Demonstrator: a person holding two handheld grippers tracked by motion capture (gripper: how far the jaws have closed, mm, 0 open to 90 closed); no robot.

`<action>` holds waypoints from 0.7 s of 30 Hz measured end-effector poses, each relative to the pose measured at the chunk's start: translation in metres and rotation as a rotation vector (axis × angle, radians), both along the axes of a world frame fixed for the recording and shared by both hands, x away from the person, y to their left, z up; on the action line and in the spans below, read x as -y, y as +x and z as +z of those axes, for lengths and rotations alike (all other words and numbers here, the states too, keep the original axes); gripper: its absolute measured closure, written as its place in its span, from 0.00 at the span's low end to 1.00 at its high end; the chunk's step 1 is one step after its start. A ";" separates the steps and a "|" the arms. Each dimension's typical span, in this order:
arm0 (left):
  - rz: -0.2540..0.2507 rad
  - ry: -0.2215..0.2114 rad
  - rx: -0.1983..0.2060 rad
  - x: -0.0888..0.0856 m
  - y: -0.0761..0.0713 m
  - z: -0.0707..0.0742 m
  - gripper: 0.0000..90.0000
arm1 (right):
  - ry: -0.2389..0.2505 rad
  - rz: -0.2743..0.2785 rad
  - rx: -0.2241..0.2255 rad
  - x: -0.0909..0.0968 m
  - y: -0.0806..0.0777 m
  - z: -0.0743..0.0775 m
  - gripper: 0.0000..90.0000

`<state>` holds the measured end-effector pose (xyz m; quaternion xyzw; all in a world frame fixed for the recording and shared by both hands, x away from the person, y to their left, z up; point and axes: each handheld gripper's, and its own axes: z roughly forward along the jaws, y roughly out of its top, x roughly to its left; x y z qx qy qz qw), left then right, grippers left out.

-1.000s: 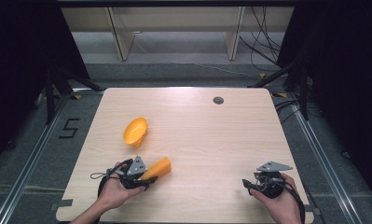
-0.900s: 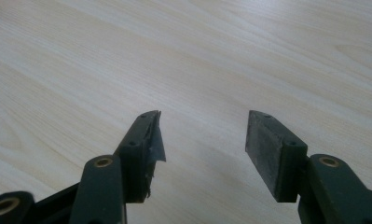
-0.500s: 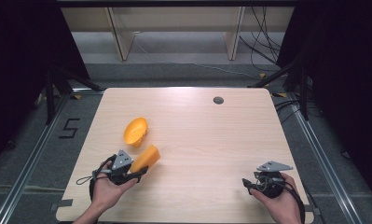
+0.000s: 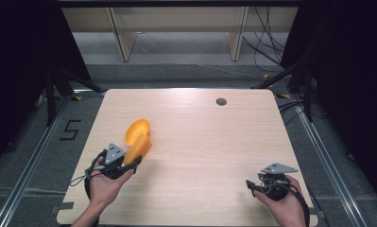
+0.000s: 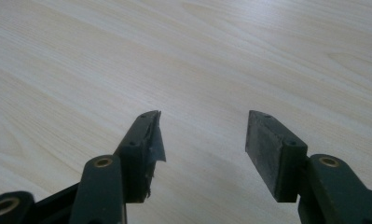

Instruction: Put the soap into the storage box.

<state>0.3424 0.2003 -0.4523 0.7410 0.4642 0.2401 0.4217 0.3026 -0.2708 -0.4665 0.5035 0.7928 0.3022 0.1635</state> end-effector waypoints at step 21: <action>0.123 -0.049 0.029 -0.014 0.023 0.016 0.67 | 0.002 -0.003 -0.002 0.000 0.000 0.000 0.51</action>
